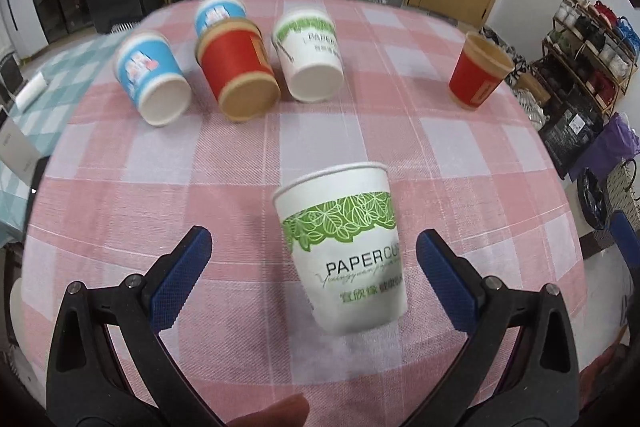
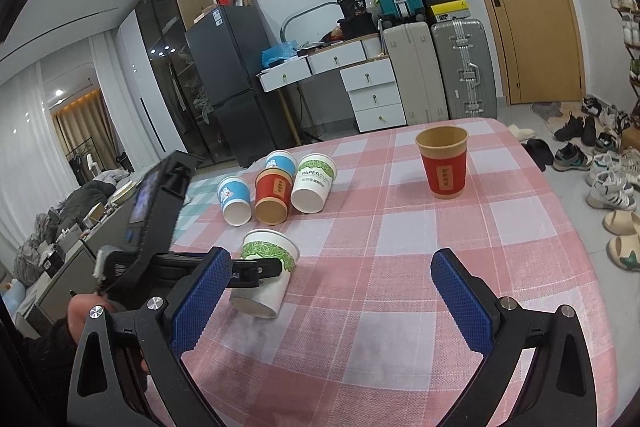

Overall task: Flip cup upright
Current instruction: 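Close the left tool on the white green-leaf cup and lift it, then carry the cup toward the right tool, set it down, open left tool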

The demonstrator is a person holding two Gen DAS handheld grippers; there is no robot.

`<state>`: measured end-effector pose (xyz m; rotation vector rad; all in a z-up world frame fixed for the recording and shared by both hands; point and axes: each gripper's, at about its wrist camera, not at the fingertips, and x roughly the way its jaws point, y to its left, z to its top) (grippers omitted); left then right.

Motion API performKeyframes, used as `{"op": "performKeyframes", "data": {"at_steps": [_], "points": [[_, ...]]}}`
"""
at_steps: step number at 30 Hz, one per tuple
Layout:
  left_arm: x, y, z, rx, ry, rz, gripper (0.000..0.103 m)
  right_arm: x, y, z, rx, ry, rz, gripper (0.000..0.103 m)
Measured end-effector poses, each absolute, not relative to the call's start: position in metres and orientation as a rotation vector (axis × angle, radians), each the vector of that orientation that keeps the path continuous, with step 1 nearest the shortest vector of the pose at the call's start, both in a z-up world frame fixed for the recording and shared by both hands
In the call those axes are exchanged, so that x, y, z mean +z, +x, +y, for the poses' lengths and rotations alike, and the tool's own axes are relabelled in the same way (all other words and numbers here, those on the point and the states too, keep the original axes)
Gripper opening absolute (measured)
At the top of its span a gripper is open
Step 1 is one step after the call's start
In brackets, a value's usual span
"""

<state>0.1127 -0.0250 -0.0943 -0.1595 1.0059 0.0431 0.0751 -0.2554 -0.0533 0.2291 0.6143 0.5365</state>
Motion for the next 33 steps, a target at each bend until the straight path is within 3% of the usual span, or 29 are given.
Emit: {"op": "performKeyframes", "data": {"at_steps": [3,5,7,15,26,33], "points": [[-0.112,0.130,-0.023,0.050,-0.192,1.066,0.100,-0.057,0.078,-0.261,0.527,0.241,0.622,0.102],[-0.120,0.137,-0.020,0.030,-0.231,1.096,0.089,-0.058,0.077,-0.262,0.521,0.235,0.625,0.102],[-0.126,0.142,-0.018,0.013,-0.251,1.121,0.068,-0.058,0.076,-0.261,0.522,0.233,0.629,0.102],[-0.103,0.131,-0.011,-0.046,-0.289,1.105,0.066,-0.050,0.061,-0.244,0.549,0.234,0.626,0.102],[-0.048,0.049,0.011,-0.114,-0.294,1.079,0.066,-0.041,0.022,-0.206,0.613,0.202,0.638,0.102],[-0.063,-0.005,0.021,-0.105,-0.299,1.143,0.066,-0.040,0.005,-0.204,0.610,0.192,0.649,0.102]]}}
